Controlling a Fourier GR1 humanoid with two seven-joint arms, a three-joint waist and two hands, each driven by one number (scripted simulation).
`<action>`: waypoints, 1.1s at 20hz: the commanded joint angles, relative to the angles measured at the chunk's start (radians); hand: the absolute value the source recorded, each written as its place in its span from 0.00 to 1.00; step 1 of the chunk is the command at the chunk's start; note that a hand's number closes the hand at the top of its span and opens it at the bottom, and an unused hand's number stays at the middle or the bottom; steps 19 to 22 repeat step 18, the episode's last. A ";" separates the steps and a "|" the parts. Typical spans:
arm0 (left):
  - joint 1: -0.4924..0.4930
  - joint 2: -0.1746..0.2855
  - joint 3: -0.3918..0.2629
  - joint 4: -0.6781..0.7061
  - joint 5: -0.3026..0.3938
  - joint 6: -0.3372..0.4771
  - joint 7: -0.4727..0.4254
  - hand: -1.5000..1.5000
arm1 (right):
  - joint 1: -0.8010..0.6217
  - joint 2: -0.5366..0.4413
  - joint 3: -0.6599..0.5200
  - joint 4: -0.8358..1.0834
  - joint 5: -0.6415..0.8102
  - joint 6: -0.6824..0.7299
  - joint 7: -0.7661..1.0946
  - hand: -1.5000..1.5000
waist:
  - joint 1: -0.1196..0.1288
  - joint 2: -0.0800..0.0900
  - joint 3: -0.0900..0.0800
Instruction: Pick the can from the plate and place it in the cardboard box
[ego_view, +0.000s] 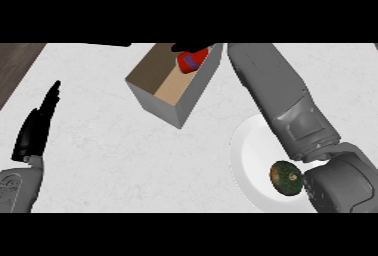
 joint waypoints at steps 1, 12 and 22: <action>-0.012 0.000 0.009 0.018 -0.011 0.020 0.006 0.50 | 0.027 -0.065 -0.042 0.001 -0.038 0.057 -0.047 0.00 | -0.024 0.000 0.000; 0.049 0.007 0.030 -0.021 0.008 0.010 -0.004 0.50 | 0.166 -0.334 -0.042 0.025 -0.028 0.276 -0.136 0.00 | -0.044 -0.008 0.002; 0.031 0.000 0.025 -0.003 0.011 -0.001 0.013 0.50 | 0.167 -0.427 -0.006 0.038 0.010 0.407 -0.141 0.00 | -0.036 -0.004 0.002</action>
